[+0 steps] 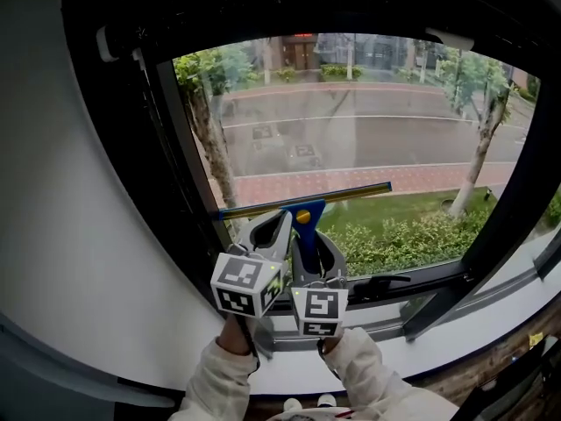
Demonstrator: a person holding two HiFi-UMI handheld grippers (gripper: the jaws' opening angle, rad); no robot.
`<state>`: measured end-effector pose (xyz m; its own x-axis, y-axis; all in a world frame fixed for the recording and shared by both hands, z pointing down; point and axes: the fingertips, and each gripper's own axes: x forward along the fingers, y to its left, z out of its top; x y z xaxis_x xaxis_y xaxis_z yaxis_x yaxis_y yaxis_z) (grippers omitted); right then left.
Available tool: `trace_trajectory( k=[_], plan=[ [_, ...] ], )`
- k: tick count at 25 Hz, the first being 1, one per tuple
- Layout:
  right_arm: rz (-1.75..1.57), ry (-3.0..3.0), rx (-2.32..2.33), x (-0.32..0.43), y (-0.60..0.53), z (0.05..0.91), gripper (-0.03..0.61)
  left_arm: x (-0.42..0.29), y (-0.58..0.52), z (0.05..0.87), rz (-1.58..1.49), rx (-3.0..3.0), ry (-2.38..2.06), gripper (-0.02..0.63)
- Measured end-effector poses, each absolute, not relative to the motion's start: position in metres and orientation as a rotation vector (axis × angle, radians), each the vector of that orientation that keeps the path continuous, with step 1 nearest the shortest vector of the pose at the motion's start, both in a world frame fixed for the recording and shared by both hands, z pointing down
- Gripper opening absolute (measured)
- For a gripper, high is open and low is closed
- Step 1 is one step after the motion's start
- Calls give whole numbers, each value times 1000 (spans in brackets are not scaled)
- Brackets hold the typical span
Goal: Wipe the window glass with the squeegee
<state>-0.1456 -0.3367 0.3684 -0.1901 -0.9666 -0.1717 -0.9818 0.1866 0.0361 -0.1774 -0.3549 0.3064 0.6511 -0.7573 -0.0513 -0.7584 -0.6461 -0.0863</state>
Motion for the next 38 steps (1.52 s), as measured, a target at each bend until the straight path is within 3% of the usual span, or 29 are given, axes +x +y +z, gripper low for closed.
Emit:
trace_trajectory(
  k=[38],
  plan=[
    [-178,2432,-1993,-146,-329,537,140,-166,-365,469,-302,-3000,1262,0]
  ],
)
